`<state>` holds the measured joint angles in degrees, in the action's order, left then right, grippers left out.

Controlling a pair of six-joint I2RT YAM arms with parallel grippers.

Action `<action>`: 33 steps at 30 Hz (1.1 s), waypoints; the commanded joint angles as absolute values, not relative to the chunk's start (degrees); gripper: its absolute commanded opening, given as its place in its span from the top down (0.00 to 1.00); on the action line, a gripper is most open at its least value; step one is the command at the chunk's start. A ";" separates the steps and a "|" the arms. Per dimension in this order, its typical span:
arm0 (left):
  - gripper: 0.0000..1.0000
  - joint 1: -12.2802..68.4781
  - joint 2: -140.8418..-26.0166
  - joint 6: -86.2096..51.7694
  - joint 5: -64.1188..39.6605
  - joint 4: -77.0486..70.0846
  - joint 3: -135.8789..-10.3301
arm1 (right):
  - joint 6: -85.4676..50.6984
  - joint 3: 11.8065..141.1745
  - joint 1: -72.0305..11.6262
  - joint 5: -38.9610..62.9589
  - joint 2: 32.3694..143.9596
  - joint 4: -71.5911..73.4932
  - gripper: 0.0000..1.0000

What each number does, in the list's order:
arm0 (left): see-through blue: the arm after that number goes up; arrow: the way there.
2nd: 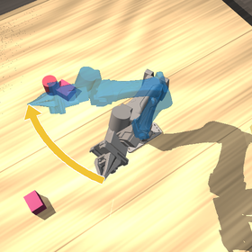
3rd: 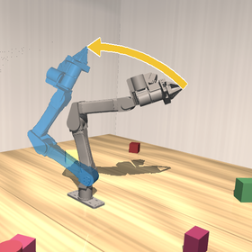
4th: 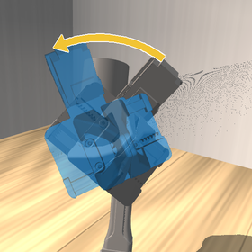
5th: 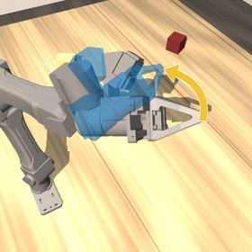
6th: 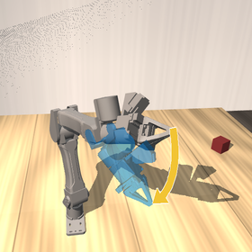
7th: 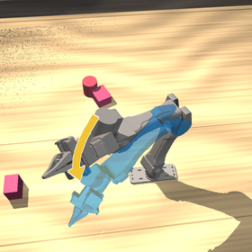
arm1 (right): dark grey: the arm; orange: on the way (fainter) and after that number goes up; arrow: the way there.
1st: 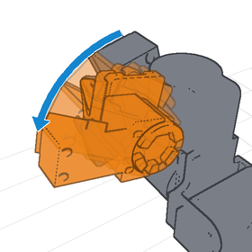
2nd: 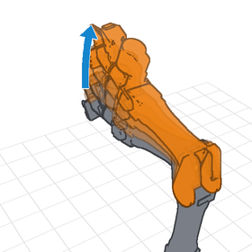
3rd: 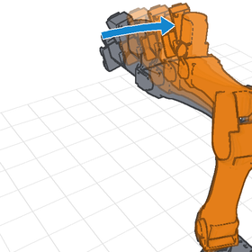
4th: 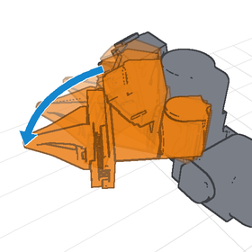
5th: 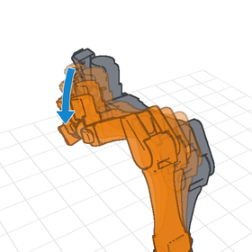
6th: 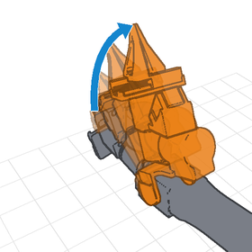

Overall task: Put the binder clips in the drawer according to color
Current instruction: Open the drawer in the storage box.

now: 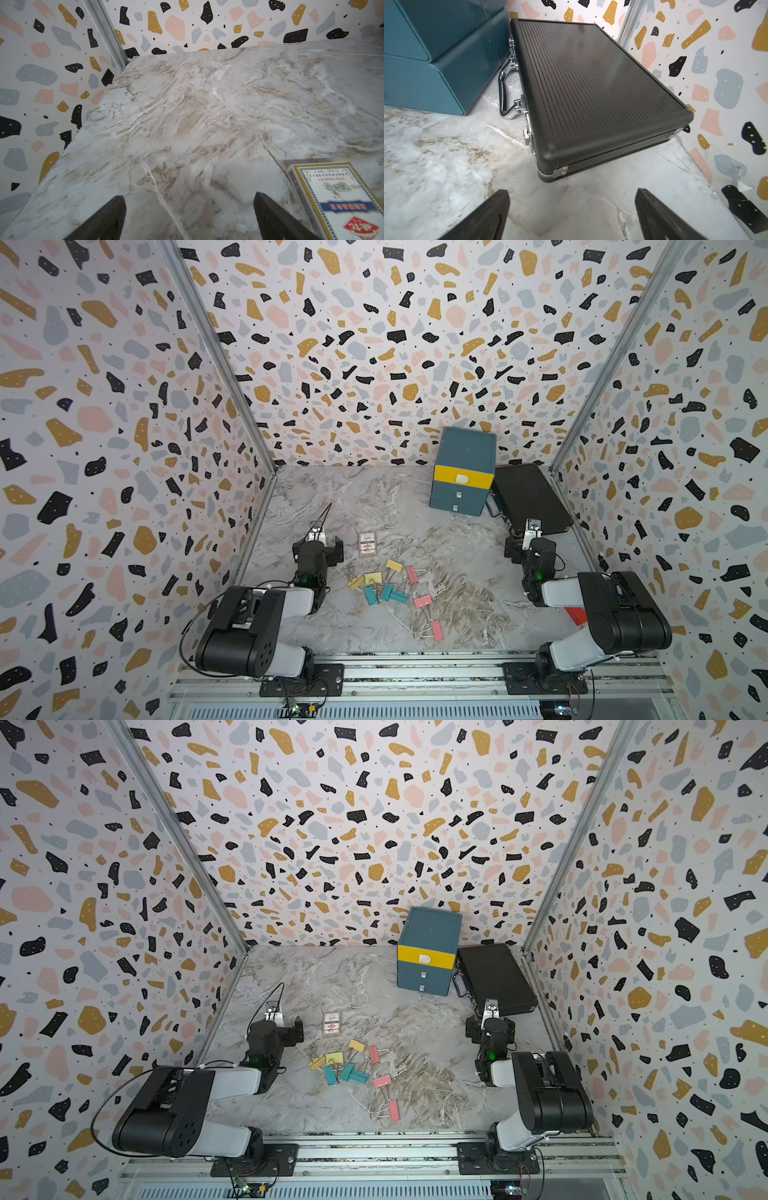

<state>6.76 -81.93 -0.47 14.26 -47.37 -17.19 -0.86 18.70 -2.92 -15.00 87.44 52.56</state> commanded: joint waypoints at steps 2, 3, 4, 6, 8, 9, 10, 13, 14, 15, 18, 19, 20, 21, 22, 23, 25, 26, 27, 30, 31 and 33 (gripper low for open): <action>0.00 6.77 -81.47 0.43 13.23 -47.81 -18.37 | -1.10 19.05 -2.90 -15.03 86.48 52.73 0.00; 0.00 6.77 -81.56 0.41 13.21 -47.83 -18.37 | -1.14 18.99 -2.83 -15.07 86.48 52.73 0.00; 0.00 6.79 -81.47 0.41 13.18 -47.81 -18.37 | -1.12 19.04 -2.90 -15.07 86.48 52.73 0.00; 0.00 6.77 -81.56 0.36 13.20 -47.81 -18.38 | -1.10 19.06 -2.90 -15.07 86.48 52.73 0.00; 0.00 6.77 -81.48 0.44 13.19 -47.81 -18.37 | -1.09 19.07 -2.89 -15.05 86.47 52.73 0.00; 0.00 6.77 -81.50 0.44 13.21 -47.81 -18.37 | -1.10 19.03 -2.86 -15.11 86.53 52.72 0.00; 0.00 6.77 -81.49 0.46 13.21 -47.81 -18.37 | -1.10 19.07 -2.89 -15.06 86.53 52.73 0.00; 0.00 6.77 -81.40 0.44 13.33 -47.81 -18.42 | -1.14 19.07 -2.88 -15.11 86.57 52.72 0.00; 0.00 6.77 -81.46 0.42 13.33 -47.81 -18.37 | -1.09 19.11 -2.89 -15.11 86.57 52.65 0.00; 0.00 6.77 -81.50 0.41 13.28 -47.81 -18.39 | -1.14 19.08 -2.86 -15.10 86.57 52.64 0.00; 0.00 6.77 -81.46 0.46 13.32 -47.81 -18.37 | -1.14 19.07 -2.88 -15.11 86.42 52.65 0.00; 0.00 6.77 -81.50 0.40 13.27 -47.81 -18.40 | -1.10 19.06 -2.90 -15.11 86.48 52.64 0.00; 0.00 6.78 -81.56 0.39 13.27 -47.81 -18.37 | -1.12 19.07 -2.88 -15.03 86.49 52.65 0.00; 0.00 6.81 -81.55 0.47 13.35 -47.79 -18.37 | -1.14 19.07 -2.90 -15.12 86.48 52.65 0.00; 0.00 6.79 -81.50 0.40 13.36 -47.81 -18.37 | -1.14 19.03 -2.88 -15.04 86.48 52.69 0.00; 0.00 6.77 -81.43 0.44 13.52 -47.86 -18.29 | -1.12 18.98 -2.86 -15.03 86.48 52.73 0.00; 0.00 6.77 -80.42 -0.06 15.32 -49.45 -17.39 | -0.85 18.56 -2.86 -14.09 86.12 53.54 0.00; 0.00 6.94 -78.73 0.03 15.76 -49.54 -16.78 | -0.38 18.39 -2.90 -13.32 85.50 53.61 0.00; 0.00 7.45 -75.26 0.54 16.53 -47.15 -17.01 | 0.00 18.11 -3.14 -13.31 83.19 52.66 0.00; 0.00 11.24 -60.58 1.26 18.83 -29.25 -22.43 | 0.31 22.43 -5.86 -16.62 68.20 35.16 0.00; 0.00 12.76 -56.02 0.31 18.81 -23.84 -25.09 | -3.69 25.80 -6.14 -14.11 62.53 28.12 0.00; 0.00 14.70 -50.67 -11.72 21.43 -13.16 -31.64 | -17.57 33.36 -6.22 -8.03 57.42 14.57 0.00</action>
<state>12.64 -57.41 -2.35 17.82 -25.65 -23.59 -5.02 23.49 -5.52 -12.80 64.95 30.87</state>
